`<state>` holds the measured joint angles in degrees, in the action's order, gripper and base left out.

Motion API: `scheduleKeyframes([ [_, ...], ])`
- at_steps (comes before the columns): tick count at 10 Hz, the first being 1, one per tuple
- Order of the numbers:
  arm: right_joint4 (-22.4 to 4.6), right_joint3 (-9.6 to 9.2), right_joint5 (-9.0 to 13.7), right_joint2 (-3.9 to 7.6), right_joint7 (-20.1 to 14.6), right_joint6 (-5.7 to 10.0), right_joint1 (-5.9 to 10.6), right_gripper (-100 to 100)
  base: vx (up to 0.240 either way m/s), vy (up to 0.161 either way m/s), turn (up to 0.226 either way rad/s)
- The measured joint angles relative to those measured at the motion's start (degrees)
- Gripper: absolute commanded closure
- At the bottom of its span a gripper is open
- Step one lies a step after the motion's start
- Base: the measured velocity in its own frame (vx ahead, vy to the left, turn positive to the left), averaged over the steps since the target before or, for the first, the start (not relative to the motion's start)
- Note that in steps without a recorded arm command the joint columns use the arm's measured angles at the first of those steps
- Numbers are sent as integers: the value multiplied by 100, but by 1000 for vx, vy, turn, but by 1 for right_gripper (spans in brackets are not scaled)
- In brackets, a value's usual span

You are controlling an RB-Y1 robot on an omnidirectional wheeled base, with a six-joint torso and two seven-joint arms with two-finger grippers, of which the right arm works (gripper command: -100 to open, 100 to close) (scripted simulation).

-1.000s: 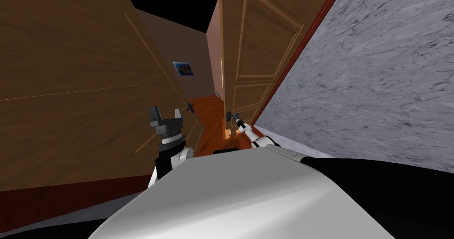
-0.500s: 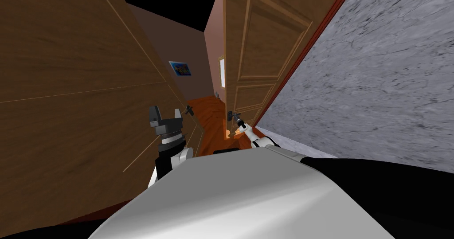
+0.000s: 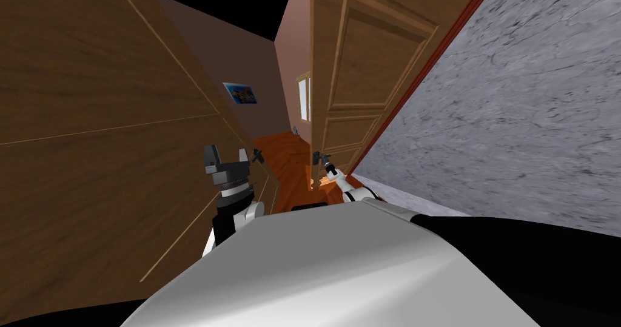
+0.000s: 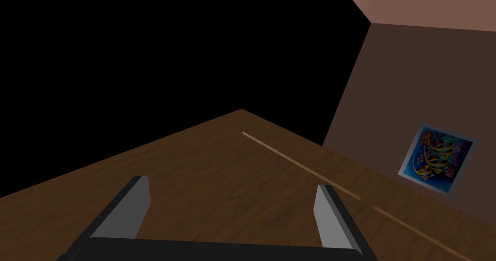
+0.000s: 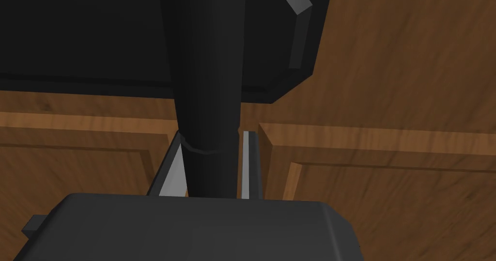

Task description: Push the door open

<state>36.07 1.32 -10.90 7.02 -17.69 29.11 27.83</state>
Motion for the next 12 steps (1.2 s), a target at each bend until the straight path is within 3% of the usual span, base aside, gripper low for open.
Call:
scheduleKeyframes([
  [1, 97, 54, 27, 13, 45, -66, -48, 100, 149, 118, -81],
  [2, -25, 131, 62, 4, 108, -64, 18, 100, 150, 113, -69],
  [5, 148, 318, 138, -61, 324, -217, -62, 100, 131, 108, -58],
  [7, -107, 443, 194, -45, 414, -103, 82, 100, 125, 113, -67],
  [9, -82, 555, 239, -73, 545, -149, 43, 100, 156, 106, -62],
  [12, -39, 640, 276, -112, 648, -183, 13, 100, 116, -8, -66],
])
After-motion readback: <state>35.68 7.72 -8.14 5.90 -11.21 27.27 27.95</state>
